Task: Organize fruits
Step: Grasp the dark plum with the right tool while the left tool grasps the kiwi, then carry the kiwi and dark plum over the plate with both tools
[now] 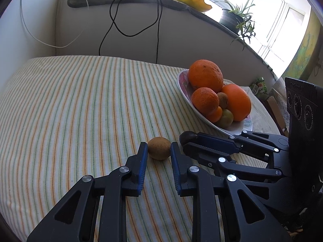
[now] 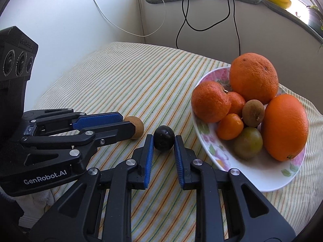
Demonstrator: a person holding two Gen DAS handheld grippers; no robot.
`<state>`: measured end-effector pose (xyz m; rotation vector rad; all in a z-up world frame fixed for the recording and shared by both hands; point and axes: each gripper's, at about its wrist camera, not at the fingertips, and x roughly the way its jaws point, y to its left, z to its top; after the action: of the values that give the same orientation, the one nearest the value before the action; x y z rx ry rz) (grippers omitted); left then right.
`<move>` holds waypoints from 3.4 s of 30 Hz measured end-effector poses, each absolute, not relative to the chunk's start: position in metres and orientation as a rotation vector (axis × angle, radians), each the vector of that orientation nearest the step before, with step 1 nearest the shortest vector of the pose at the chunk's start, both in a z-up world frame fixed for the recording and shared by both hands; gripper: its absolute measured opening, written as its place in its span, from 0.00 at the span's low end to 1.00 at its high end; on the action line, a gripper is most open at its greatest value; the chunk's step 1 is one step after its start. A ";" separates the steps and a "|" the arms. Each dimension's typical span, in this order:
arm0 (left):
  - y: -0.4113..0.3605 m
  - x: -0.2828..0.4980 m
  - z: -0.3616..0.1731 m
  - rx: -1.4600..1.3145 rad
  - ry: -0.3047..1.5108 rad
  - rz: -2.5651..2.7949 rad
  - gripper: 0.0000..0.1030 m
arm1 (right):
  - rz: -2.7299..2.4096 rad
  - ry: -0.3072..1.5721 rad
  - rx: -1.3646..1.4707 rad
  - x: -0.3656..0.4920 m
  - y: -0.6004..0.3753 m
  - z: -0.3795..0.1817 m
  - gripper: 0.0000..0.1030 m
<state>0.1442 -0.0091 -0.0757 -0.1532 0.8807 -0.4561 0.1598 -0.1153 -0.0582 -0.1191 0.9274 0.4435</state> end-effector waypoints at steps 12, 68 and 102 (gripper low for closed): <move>-0.013 0.141 -0.073 -0.123 0.867 -0.440 0.20 | 0.455 0.918 -0.106 0.158 -0.116 -0.056 0.20; -0.046 0.128 -0.036 -0.080 0.784 -0.451 0.25 | 0.502 0.854 -0.006 0.125 -0.168 -0.027 0.20; -0.112 0.146 -0.023 -0.041 0.760 -0.528 0.26 | 0.408 0.836 0.083 0.136 -0.234 -0.025 0.20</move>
<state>0.1457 -0.1122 -0.0233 -0.0405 0.7600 -0.5276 0.1356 -0.2343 -0.0249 0.0825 0.8361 0.4078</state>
